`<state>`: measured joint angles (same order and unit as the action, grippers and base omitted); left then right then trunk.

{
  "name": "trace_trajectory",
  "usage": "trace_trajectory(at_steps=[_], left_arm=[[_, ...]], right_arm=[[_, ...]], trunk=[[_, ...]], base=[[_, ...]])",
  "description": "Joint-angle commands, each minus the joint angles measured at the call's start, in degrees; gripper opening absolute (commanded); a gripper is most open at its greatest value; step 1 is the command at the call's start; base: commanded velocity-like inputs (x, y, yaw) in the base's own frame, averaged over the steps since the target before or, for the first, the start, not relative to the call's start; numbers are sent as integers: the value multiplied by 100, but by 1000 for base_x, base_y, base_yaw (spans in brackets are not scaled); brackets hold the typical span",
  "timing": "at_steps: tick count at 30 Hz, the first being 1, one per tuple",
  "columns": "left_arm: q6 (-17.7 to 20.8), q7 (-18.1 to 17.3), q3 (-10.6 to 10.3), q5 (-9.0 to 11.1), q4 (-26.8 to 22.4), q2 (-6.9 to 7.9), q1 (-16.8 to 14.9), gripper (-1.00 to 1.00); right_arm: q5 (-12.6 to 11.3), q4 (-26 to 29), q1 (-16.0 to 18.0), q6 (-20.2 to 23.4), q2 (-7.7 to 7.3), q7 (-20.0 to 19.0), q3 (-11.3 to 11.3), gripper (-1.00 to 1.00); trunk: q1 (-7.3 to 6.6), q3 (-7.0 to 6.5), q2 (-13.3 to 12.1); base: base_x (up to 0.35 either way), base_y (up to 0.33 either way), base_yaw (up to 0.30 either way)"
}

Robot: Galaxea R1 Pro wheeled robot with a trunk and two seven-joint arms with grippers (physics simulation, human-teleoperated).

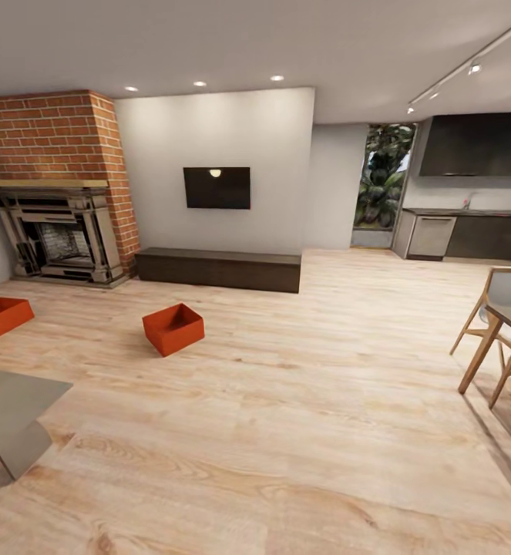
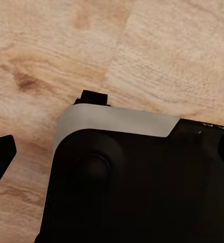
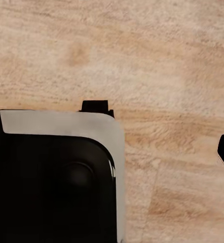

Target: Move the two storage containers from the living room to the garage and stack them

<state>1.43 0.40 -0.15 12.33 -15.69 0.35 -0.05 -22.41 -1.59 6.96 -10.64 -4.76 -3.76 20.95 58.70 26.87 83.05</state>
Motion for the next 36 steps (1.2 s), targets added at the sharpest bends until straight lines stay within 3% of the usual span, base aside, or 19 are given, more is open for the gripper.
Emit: trace_trajectory(at_steps=[1, 36], left_arm=[[15, 4, -3, 43, -7, 0, 0, 100], [15, 4, -3, 42, -13, 0, -1, 100]], right_arm=[[-61, -17, 7, -31, 4, -37, 34, 100], [-61, -17, 7, -40, -6, 42, 29, 100]], trunk=[[3, 6, 3], [3, 6, 3]], base=[[324, 0, 0], [324, 0, 0]])
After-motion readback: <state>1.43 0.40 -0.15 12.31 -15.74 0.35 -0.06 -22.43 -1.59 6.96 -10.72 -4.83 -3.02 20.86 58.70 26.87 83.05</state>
